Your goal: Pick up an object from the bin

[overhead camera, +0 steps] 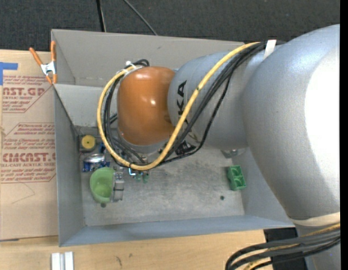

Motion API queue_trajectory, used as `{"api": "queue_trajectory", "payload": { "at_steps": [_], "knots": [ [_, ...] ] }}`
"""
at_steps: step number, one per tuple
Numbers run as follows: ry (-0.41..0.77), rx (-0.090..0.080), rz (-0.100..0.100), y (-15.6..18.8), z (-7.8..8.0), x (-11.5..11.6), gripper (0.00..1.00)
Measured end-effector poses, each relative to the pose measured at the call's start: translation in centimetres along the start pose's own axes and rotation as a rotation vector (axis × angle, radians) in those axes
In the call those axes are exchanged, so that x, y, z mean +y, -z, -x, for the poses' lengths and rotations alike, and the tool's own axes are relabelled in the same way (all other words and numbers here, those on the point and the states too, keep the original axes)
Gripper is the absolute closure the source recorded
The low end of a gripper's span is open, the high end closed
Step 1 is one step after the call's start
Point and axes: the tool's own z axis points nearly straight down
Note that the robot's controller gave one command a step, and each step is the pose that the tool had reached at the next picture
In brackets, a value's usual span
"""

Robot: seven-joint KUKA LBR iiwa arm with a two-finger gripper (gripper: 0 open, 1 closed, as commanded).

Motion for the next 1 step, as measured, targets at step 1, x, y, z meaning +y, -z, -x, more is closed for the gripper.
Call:
{"api": "queue_trajectory", "payload": {
  "at_steps": [1],
  "knots": [
    [0.520, -0.003, -0.001, -4.96, -0.05, 2.07, 0.00]
  ]
}}
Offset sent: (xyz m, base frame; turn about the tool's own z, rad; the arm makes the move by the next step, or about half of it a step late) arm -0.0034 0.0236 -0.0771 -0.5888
